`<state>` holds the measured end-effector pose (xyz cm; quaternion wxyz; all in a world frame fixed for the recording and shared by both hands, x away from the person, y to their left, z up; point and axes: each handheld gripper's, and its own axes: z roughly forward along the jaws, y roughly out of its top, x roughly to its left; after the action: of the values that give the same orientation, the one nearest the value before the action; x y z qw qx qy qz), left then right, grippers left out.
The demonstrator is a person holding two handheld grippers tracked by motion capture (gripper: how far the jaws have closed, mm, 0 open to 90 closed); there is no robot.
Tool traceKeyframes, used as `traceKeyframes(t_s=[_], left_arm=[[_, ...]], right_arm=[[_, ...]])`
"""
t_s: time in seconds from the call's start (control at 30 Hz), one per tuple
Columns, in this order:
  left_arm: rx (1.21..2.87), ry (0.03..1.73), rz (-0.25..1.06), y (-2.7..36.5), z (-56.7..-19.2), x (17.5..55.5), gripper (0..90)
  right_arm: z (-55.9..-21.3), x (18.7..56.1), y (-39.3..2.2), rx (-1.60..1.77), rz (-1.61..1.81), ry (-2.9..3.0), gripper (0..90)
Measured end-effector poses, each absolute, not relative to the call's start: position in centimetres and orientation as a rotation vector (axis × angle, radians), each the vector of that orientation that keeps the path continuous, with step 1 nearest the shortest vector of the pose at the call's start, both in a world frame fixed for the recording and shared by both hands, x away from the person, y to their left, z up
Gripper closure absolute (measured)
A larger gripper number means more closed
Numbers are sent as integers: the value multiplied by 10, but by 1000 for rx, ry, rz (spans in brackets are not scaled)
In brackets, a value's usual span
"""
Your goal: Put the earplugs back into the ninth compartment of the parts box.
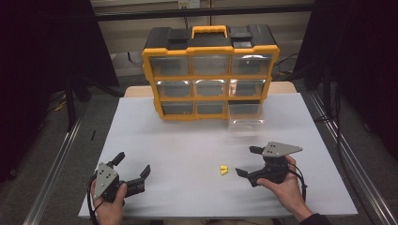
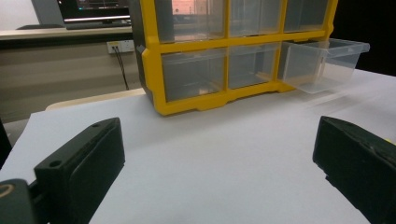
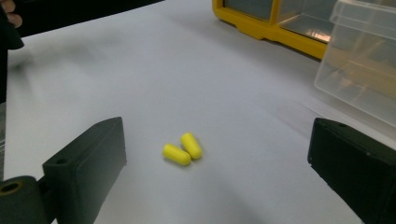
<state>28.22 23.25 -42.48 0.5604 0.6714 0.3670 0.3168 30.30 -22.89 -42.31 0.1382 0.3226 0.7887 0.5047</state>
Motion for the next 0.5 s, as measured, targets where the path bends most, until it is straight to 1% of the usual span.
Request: traceKeyframes(t_s=[0.13, 0.5], left_arm=[[1581, 869, 747, 233, -425, 282, 21], [1578, 872, 750, 233, -425, 283, 21]], right_arm=[[-421, 308, -224, 908, 1461, 2316, 66], [-418, 327, -207, 849, 1442, 2412, 90]])
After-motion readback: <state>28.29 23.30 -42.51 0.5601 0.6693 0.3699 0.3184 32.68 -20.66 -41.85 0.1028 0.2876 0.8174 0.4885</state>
